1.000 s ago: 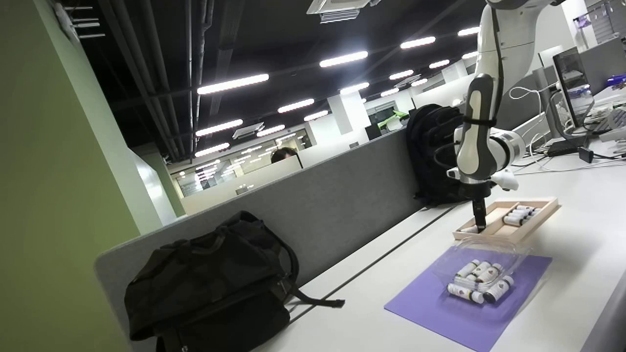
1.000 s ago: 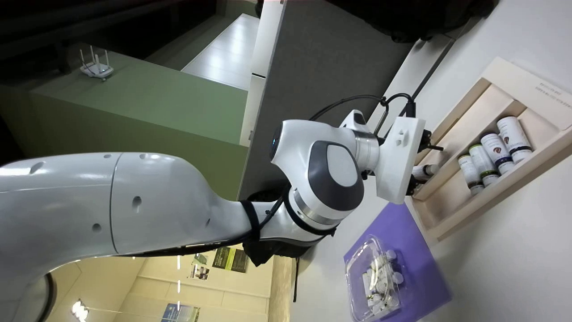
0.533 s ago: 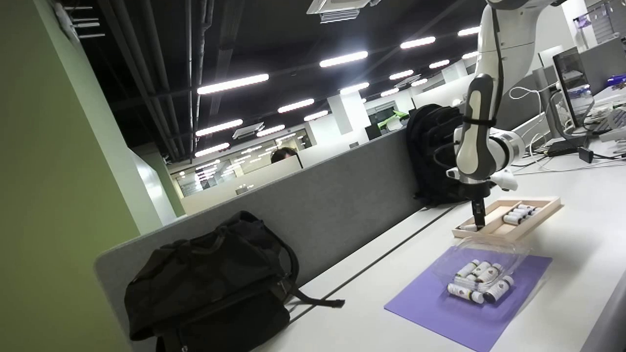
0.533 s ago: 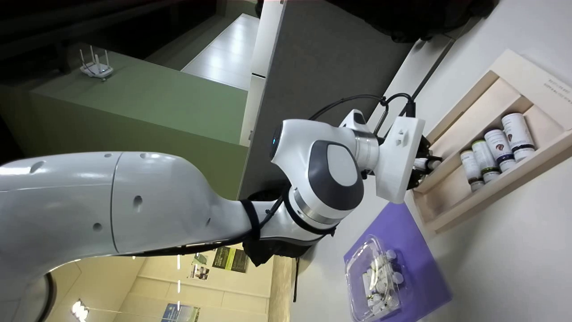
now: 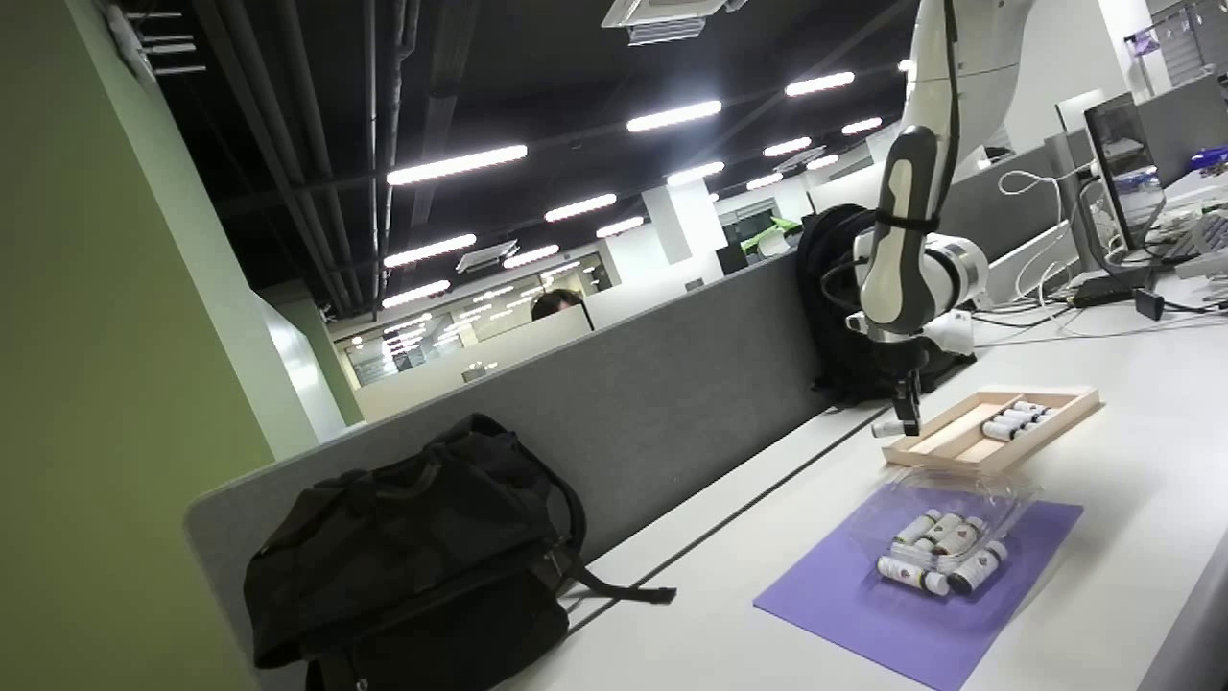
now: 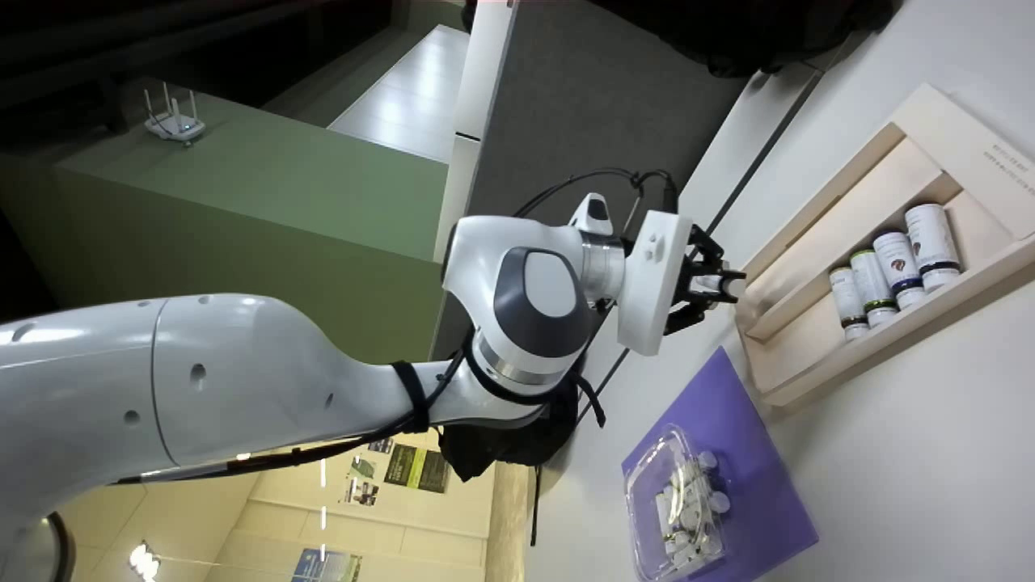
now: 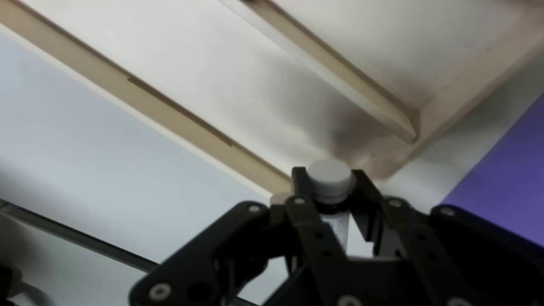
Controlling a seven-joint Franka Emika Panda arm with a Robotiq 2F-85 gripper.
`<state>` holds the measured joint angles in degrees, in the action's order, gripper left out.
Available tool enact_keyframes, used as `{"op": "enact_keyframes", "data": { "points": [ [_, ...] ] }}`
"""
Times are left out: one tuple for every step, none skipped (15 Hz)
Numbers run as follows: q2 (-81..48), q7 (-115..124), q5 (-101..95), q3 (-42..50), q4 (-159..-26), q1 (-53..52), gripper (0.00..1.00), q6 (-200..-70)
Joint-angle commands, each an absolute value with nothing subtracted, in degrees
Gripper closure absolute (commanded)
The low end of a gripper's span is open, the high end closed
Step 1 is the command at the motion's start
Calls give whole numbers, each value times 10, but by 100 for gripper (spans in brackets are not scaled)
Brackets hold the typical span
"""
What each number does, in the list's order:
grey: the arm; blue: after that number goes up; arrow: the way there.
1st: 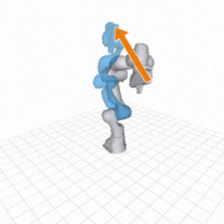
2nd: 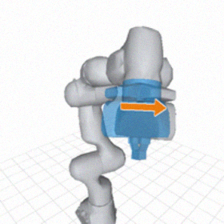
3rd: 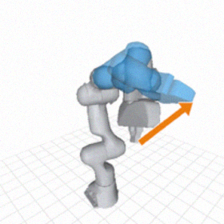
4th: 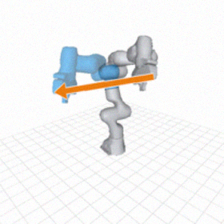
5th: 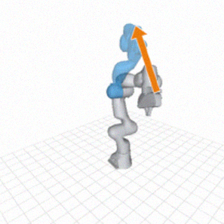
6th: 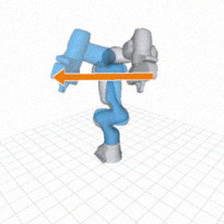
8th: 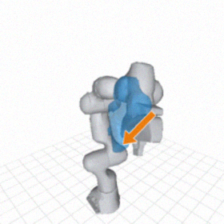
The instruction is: Pick the object in the upper segment of the box and put it on the table
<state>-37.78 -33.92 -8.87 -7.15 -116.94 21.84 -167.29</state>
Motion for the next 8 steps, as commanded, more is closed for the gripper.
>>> {"op": "enact_keyframes", "data": {
  "points": [
    [-358,-275,-58,-69,-1147,174,87,-1580],
    [-361,-257,-46,-68,-1140,159,87,-1551],
    [-366,-246,-31,-72,-1135,151,87,-1533],
    [-371,-234,-17,-73,-1133,140,87,-1515],
    [-375,-224,-6,-72,-1133,129,87,-1501],
    [-379,-214,0,-70,-1134,118,87,-1493],
    [-384,-207,7,-69,-1133,110,87,-1484],
    [-390,-200,11,-67,-1131,104,87,-1477]
  ]
}}
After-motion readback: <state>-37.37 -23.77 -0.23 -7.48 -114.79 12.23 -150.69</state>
